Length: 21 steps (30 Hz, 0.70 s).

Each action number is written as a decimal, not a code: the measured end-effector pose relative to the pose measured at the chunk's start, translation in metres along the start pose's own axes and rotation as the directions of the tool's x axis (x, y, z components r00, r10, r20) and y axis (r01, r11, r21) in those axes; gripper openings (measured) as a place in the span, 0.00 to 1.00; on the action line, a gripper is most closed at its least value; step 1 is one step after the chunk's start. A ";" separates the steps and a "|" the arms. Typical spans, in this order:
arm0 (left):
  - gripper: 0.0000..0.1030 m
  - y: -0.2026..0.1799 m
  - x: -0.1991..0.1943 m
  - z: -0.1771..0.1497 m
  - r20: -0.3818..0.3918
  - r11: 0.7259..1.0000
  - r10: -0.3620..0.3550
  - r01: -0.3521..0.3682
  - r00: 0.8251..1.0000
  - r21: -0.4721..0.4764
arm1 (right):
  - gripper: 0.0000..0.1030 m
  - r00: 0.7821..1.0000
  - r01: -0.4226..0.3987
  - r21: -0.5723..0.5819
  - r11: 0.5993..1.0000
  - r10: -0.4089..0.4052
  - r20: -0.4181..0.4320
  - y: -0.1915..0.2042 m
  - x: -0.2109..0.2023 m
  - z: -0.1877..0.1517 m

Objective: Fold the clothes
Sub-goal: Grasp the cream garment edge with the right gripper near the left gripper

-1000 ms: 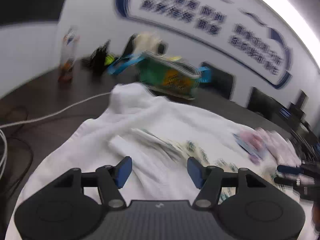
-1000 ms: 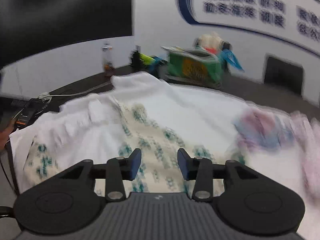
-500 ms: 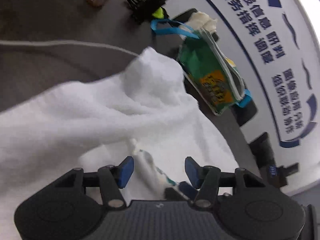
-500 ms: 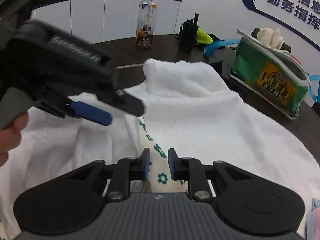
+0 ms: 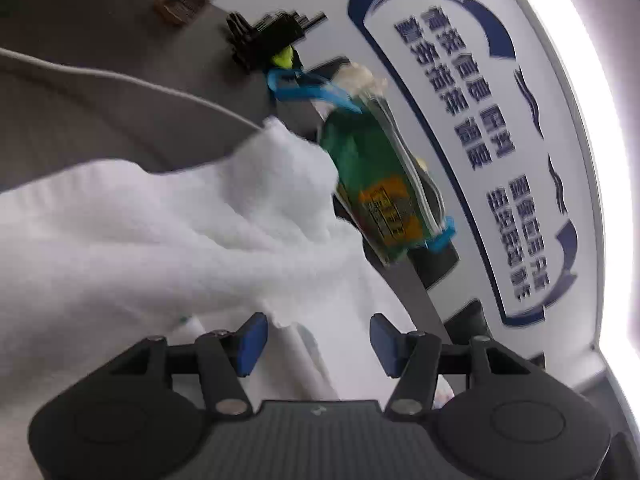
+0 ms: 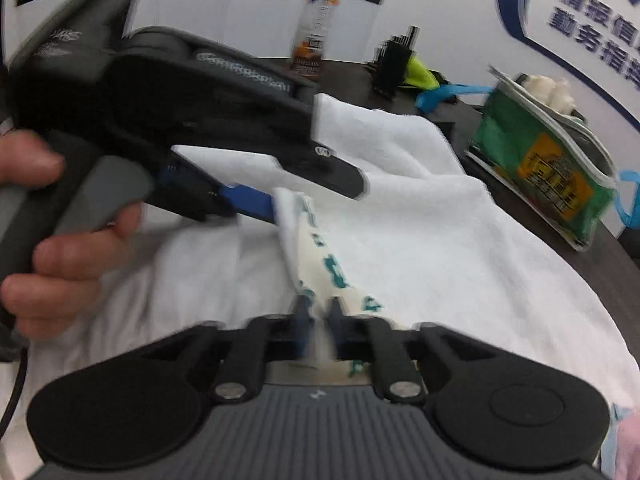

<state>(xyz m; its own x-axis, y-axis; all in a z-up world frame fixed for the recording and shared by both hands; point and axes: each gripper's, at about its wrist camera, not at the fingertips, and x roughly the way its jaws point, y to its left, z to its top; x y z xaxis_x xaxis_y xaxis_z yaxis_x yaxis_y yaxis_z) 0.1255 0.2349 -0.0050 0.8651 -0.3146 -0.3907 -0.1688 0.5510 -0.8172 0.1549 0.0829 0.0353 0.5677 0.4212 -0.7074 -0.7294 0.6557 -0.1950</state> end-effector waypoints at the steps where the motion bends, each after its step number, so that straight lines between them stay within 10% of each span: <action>1: 0.53 0.002 -0.001 0.002 0.002 1.000 -0.005 0.005 1.000 -0.020 | 0.02 1.000 -0.003 0.029 1.000 0.003 0.015 -0.004 -0.004 0.001; 5: 0.53 0.007 -0.006 0.006 0.024 0.997 -0.043 0.045 0.999 -0.066 | 0.02 0.995 -0.037 0.109 0.993 0.026 0.099 -0.015 -0.030 0.009; 11: 0.53 -0.006 -0.008 0.003 0.002 1.000 -0.015 0.015 1.000 0.019 | 0.02 0.999 -0.047 -0.119 0.992 0.050 0.022 0.032 -0.021 -0.003; 13: 0.44 -0.012 -0.006 0.001 -0.015 0.996 0.048 -0.047 0.999 0.070 | 0.04 1.000 -0.012 -0.199 0.980 0.010 -0.011 0.047 -0.009 -0.014; 15: 0.00 -0.015 -0.004 -0.001 -0.019 0.987 0.125 -0.122 0.992 0.109 | 0.07 1.000 -0.017 -0.181 0.983 0.019 0.009 0.045 -0.016 -0.018; 21: 0.00 -0.014 -0.014 0.003 -0.007 0.978 0.190 -0.188 0.982 0.093 | 0.23 0.992 -0.042 0.050 0.998 0.036 0.119 -0.005 -0.063 -0.030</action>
<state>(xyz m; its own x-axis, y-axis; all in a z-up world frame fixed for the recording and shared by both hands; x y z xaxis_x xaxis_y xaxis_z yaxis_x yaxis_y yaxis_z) 0.1169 0.2345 0.0132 0.8139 -0.2101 -0.5417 -0.2836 0.6701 -0.6860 0.1117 0.0343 0.0602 0.5824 0.5159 -0.6283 -0.7326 0.6680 -0.1306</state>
